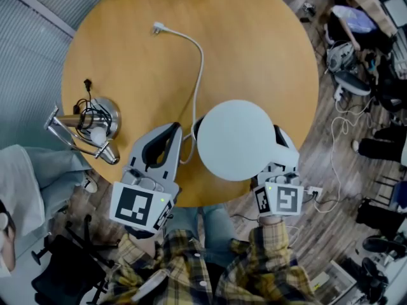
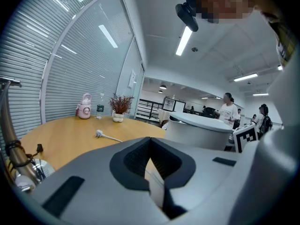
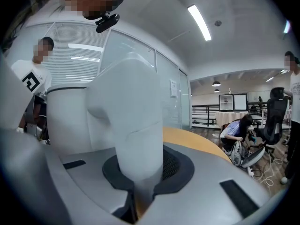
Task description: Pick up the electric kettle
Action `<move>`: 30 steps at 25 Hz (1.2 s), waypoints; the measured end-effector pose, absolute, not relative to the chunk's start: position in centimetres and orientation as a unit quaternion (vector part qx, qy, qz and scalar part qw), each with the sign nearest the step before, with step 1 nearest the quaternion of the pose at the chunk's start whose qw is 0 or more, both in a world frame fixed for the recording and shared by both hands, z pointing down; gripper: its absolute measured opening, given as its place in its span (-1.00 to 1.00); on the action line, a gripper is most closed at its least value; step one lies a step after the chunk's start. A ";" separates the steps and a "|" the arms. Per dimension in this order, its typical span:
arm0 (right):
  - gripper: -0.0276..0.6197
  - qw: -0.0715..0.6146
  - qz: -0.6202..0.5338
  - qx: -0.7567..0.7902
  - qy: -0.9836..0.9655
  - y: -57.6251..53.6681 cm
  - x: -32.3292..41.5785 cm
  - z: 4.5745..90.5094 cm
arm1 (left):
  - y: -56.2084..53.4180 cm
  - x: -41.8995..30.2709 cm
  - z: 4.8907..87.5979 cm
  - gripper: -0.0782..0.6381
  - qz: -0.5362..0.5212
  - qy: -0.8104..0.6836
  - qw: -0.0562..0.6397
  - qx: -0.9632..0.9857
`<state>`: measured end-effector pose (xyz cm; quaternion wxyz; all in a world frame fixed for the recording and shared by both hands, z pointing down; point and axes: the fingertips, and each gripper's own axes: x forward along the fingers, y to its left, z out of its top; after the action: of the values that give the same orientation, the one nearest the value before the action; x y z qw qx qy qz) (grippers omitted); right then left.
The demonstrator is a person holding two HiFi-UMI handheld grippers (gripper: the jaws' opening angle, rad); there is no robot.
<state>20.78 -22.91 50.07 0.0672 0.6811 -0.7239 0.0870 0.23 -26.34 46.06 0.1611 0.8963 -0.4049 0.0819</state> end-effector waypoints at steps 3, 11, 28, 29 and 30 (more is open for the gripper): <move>-0.74 0.063 0.086 0.687 -0.719 -22.9 21.0 49.9 | -26.4 0.1 45.7 -0.77 0.081 -0.407 0.159 0.896; -0.74 0.062 0.076 0.696 -0.712 -23.6 21.4 49.0 | -26.3 -0.3 44.8 -0.77 0.077 -0.416 0.155 0.893; -0.75 0.046 0.078 0.667 -0.740 -23.5 21.0 42.0 | -25.3 -1.6 38.1 -0.77 0.045 -0.445 0.124 0.886; -0.75 0.045 0.079 0.664 -0.742 -23.6 20.8 41.5 | -25.2 -1.8 37.5 -0.77 0.043 -0.448 0.122 0.885; -0.75 0.044 0.080 0.661 -0.745 -23.6 20.6 41.0 | -25.0 -2.0 37.1 -0.77 0.042 -0.450 0.120 0.884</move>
<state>20.62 -23.59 41.04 0.0443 0.6607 -0.7451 0.0796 -1.97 -25.01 37.07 0.1204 0.8839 -0.4500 0.0419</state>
